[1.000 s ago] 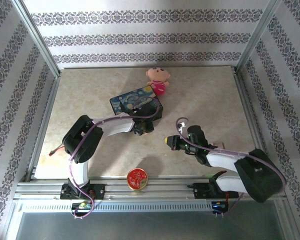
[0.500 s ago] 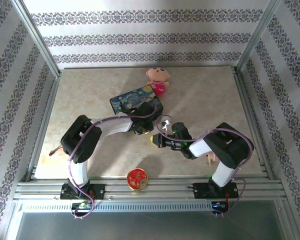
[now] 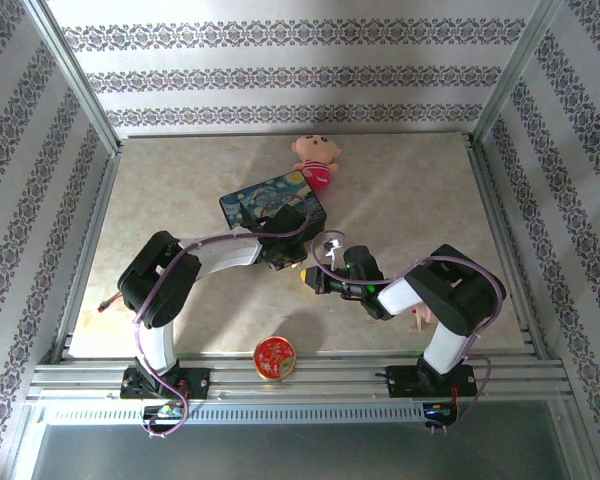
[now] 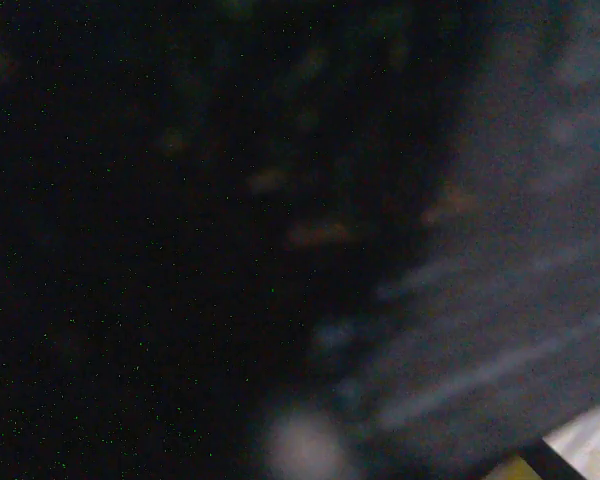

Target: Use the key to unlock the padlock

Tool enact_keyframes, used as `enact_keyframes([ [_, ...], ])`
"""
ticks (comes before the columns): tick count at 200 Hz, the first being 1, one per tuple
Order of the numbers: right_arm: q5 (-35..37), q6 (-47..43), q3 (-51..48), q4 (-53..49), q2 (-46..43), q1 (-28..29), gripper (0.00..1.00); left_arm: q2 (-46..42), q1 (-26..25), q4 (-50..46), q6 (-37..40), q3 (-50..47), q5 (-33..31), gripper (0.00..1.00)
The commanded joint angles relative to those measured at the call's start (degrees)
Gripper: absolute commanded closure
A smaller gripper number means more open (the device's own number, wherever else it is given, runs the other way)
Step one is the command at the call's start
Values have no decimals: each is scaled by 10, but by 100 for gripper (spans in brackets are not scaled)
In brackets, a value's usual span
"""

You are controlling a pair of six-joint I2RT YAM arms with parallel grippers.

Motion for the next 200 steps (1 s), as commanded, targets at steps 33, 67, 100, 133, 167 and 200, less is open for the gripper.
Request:
enact_keyframes([
  [33,6,9,-7,34,29,5,100,-25,13,39,-15,-9,5,71],
  [67,10,17,-9,63,49,5,100,-26,13,40,-14,-11,6,71],
  [100,15,21,-8,92,68,6,100,-23,13,40,-15,-12,9,71],
  [133,18,25,-7,118,83,5,100,-21,14,40,-15,-12,12,71],
  [167,29,26,-12,135,88,6,100,-20,14,42,-16,-13,14,71],
  [200,41,27,-19,147,88,7,100,-18,14,45,-18,-13,21,71],
])
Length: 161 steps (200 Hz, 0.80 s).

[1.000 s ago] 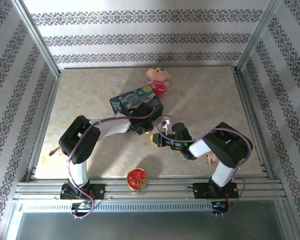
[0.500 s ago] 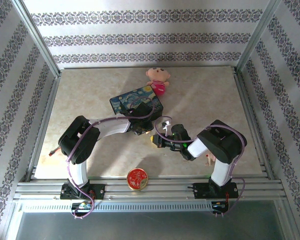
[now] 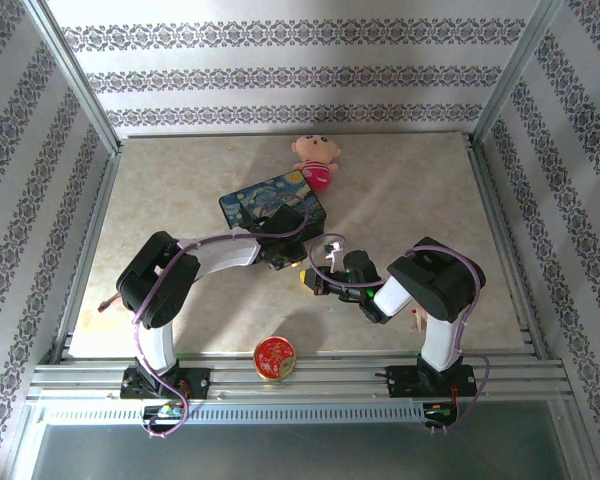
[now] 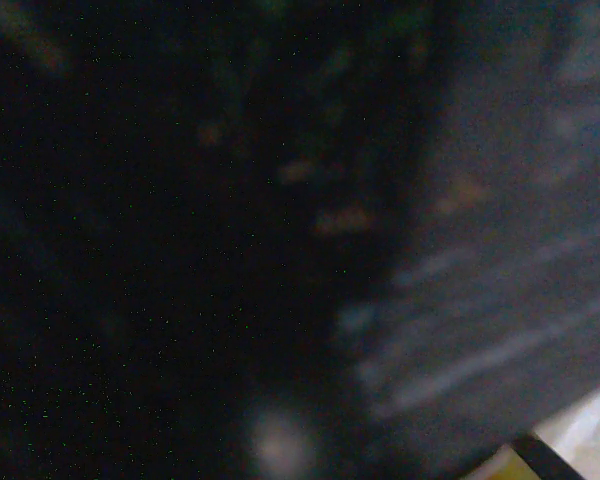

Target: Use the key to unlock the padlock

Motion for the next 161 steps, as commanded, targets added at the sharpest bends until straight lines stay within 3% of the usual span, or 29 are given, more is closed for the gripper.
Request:
enact_keyframes([
  [1,29,4,-10,34,10,6,100,-14,11,33,-13,-6,13,71],
  [161,35,7,0,58,22,12,100,-12,11,41,-15,-11,25,72],
])
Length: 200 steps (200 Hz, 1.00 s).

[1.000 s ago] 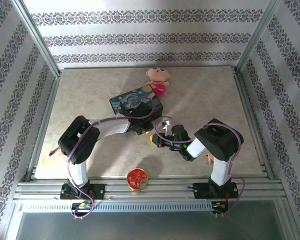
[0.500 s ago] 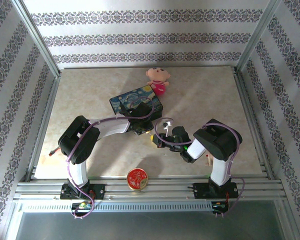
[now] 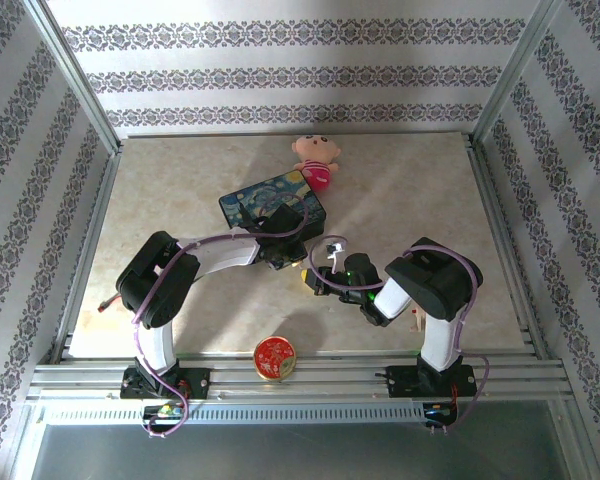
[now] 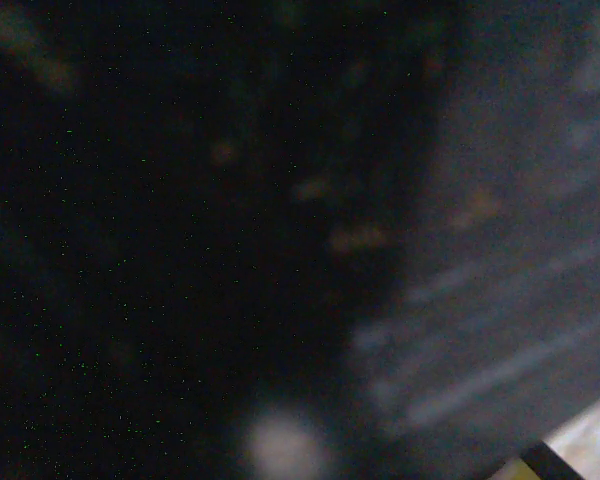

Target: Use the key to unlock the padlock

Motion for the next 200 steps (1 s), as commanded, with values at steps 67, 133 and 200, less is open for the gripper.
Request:
enact_keyframes([
  [67,8,2,15,27,17,8,100,-9,8,39,-14,-9,26,72],
  [133,9,14,20,36,23,8,100,-8,8,43,-19,-11,33,72],
  [200,10,25,29,44,32,7,100,-10,8,33,-6,-2,32,72],
])
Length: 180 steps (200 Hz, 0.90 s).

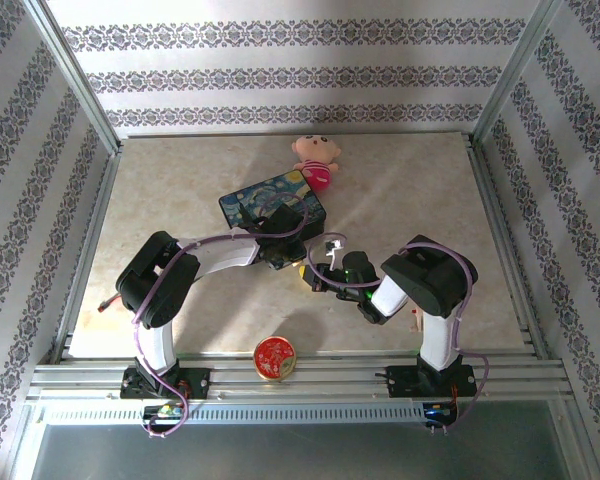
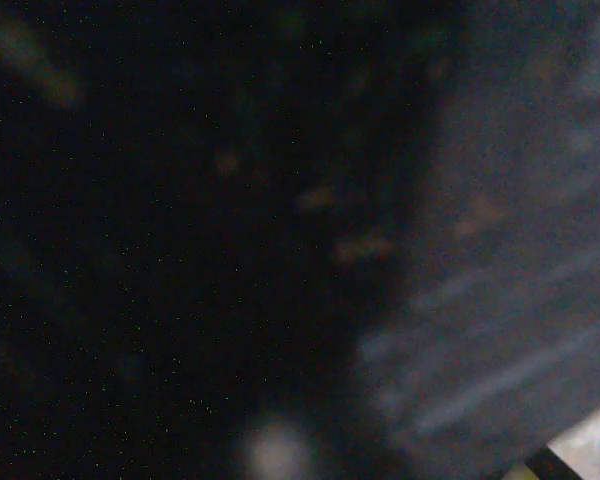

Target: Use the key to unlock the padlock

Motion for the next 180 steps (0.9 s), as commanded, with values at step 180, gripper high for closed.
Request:
enact_keyframes([
  [180,19,21,-16,73,28,5,100,-15,7,34,-10,-9,27,72],
])
